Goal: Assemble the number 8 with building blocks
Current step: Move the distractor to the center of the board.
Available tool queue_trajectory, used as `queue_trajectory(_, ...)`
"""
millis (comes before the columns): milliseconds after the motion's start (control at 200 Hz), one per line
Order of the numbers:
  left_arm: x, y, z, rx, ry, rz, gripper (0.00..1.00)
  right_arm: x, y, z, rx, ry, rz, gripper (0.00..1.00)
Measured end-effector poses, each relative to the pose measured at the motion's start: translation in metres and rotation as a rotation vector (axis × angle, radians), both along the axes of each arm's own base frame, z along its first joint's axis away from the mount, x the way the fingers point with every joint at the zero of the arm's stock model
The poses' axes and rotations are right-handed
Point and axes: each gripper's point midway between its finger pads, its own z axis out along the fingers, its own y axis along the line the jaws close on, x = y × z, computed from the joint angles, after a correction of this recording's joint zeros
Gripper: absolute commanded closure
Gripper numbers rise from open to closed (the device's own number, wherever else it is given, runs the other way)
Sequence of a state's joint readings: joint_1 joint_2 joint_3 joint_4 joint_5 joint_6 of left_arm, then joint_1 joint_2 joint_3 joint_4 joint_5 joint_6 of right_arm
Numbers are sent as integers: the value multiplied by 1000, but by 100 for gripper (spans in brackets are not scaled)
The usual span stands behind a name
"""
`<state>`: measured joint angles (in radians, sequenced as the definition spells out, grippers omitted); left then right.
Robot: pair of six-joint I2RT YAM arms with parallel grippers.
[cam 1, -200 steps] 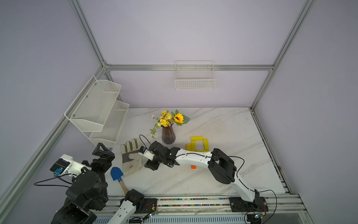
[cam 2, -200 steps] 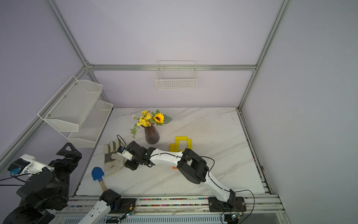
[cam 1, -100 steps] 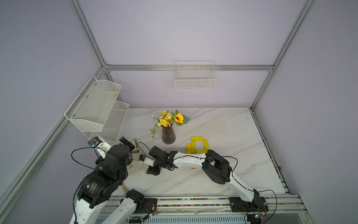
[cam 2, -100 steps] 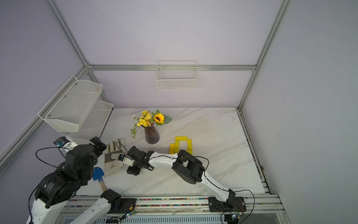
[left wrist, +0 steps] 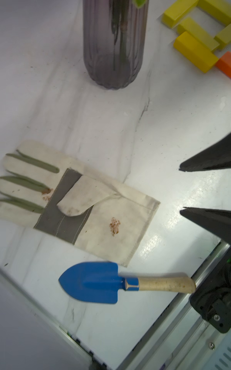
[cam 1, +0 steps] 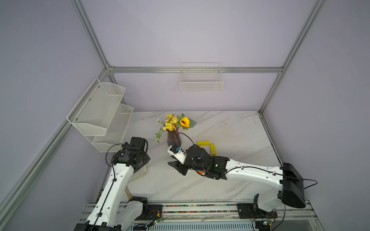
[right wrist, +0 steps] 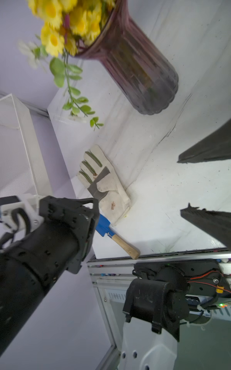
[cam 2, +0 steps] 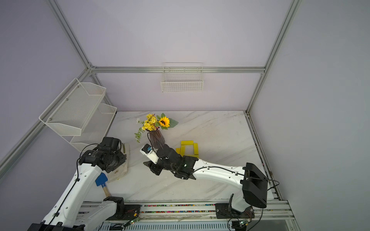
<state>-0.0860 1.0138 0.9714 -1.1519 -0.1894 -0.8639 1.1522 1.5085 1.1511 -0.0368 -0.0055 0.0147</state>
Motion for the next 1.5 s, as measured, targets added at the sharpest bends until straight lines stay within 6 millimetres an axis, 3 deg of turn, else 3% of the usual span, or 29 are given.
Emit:
queue_trajectory(95, 3, -14, -14, -57, 34, -45, 74, 4, -11, -3, 2, 3, -53, 60)
queue_trajectory(240, -5, -26, -35, -99, 70, -81, 79, 8, -21, -26, -38, 24, -106, 60)
queue_trajectory(465, -11, -17, -62, -61, 144, -8, 100, 11, -29, -33, -46, 33, -143, 59)
queue_trajectory(580, 0, -5, -55, 3, 135, 44, 100, 10, -35, -29, -29, 31, -154, 58)
queue_trajectory(750, 35, 0, -44, 36, 128, 72, 100, 10, -42, -27, -22, 22, -170, 58)
queue_trajectory(880, 48, -9, -64, 6, 160, 58, 100, 11, -47, -26, -19, 14, -184, 57)
queue_trajectory(1050, 32, -15, -92, -12, 230, 62, 100, 10, -50, -28, -21, 12, -191, 57)
queue_trajectory(1245, 27, 4, -87, 67, 210, 148, 100, 9, -55, -29, -23, 12, -193, 57)
queue_trajectory(1500, 27, 53, -69, 197, 203, 322, 100, 9, -63, -17, -4, -2, -210, 57)
